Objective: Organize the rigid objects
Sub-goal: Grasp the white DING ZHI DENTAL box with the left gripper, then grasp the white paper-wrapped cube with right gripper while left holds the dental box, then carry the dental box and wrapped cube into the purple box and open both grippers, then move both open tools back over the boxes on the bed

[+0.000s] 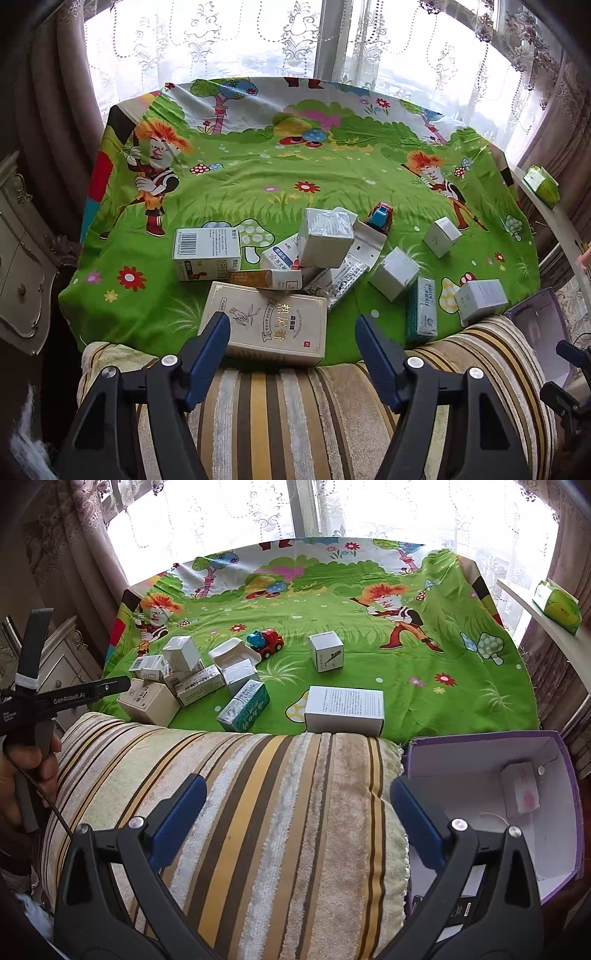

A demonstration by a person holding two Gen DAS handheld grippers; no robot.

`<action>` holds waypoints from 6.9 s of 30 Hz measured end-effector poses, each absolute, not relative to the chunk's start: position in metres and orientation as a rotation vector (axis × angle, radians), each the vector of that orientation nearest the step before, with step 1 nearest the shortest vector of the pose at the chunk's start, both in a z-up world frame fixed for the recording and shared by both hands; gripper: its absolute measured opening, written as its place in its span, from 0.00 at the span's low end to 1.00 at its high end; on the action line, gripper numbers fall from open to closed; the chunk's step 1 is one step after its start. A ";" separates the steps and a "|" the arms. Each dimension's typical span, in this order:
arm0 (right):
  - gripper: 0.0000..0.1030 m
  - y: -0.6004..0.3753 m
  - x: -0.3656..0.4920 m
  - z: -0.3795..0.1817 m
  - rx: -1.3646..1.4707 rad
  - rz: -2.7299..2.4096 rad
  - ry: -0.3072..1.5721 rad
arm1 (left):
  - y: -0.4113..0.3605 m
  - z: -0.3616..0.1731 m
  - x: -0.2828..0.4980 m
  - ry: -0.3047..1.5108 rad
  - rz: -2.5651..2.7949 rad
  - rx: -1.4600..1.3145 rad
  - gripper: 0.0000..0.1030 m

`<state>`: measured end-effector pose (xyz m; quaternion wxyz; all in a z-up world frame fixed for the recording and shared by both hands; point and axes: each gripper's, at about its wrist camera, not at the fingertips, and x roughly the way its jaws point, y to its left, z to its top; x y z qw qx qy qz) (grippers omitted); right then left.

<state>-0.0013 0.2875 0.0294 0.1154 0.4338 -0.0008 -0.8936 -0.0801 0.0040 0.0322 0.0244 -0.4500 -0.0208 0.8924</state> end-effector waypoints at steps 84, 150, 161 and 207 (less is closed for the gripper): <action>0.87 0.087 -0.164 0.014 1.359 -2.536 0.066 | -0.059 -0.002 -0.066 -0.503 2.686 -1.365 0.32; 0.43 0.410 -0.004 0.043 1.373 -2.972 -0.306 | 0.198 0.037 -0.042 -0.058 2.208 -1.197 0.32; 0.43 0.449 0.008 0.040 1.394 -3.031 -0.360 | 0.255 0.039 -0.035 0.041 2.100 -1.169 0.32; 0.65 0.425 0.003 0.047 1.329 -2.954 -0.333 | 0.216 0.041 -0.051 -0.131 2.144 -1.183 0.61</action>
